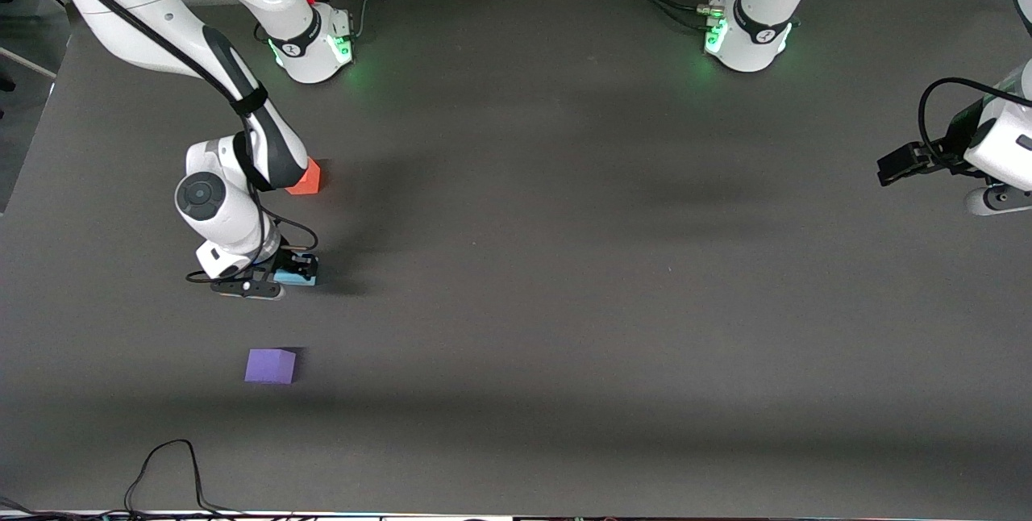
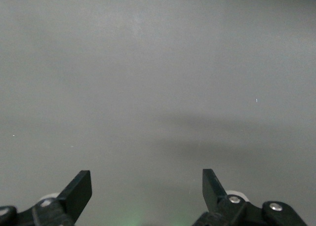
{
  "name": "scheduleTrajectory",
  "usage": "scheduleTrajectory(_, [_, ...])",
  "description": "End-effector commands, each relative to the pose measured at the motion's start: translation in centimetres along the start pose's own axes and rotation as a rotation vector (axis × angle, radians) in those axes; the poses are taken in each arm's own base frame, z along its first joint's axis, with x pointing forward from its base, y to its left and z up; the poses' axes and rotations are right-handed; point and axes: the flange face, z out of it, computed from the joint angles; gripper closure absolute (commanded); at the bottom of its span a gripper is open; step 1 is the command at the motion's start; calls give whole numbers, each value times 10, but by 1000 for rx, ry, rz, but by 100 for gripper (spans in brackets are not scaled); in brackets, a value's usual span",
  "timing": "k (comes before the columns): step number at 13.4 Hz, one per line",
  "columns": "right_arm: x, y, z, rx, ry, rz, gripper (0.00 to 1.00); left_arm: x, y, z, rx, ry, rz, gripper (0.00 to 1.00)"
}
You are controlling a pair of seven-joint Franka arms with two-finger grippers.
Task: Place blue block between orange and purple blocks
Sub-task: 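Carry the blue block with the right gripper between the orange and purple blocks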
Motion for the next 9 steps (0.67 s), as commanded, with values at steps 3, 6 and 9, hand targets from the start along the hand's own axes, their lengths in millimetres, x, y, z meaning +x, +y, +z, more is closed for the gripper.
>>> scheduleTrajectory(3, [3,3,-3,14,15,-13,1,-1,1,-7,7,-2,17,0])
scheduleTrajectory(6, [9,8,-22,6,12,-4,0,-1,1,-8,6,1,17,0])
scheduleTrajectory(9, [30,15,-84,-45,-74,14,0,-1,1,-8,6,1,17,0])
